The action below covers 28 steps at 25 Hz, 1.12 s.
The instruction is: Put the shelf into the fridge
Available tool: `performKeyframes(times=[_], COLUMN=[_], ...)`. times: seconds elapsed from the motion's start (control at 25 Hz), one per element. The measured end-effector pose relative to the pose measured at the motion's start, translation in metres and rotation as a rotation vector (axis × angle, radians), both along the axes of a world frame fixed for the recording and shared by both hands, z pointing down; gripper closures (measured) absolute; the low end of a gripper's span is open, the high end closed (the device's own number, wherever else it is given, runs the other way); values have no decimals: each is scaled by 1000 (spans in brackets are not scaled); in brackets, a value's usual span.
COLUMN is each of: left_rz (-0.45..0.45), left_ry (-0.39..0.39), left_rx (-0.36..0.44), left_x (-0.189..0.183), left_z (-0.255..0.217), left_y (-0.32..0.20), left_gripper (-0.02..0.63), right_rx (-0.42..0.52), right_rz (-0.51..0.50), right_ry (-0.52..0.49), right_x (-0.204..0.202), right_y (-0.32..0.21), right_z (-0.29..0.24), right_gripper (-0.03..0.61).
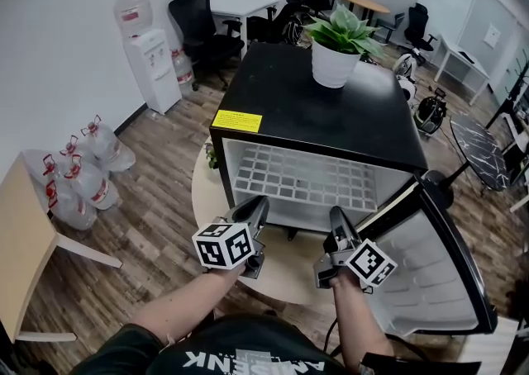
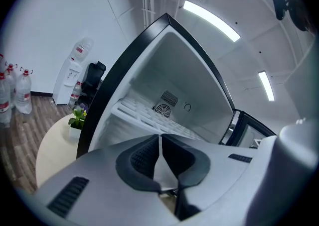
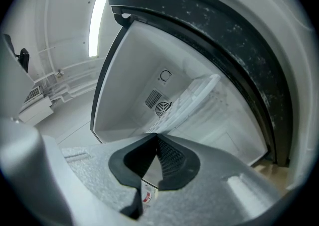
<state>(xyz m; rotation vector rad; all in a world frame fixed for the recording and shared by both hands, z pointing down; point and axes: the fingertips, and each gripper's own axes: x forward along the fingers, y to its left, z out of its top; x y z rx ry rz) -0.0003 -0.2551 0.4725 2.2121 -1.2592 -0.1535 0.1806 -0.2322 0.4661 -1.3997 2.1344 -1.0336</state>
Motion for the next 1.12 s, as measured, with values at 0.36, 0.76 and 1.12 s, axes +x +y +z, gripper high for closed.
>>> performKeyframes(times=[0.36, 0.76, 1.12], left_rz=[-30, -54, -65], left_ry=[-55, -92, -114], left_rx=[11, 17, 15], left_x=[2, 3, 5], left_z=[-1, -1, 0], left_y=[-15, -32, -43], left_gripper=[594, 594, 592], right_rx=[10, 6, 19], right_rz=[-15, -40, -46], right_ry=[39, -34, -35], right_x=[4, 0, 2], right_y=[-16, -32, -44], right_z=[-3, -2, -1], right_gripper=[572, 572, 572])
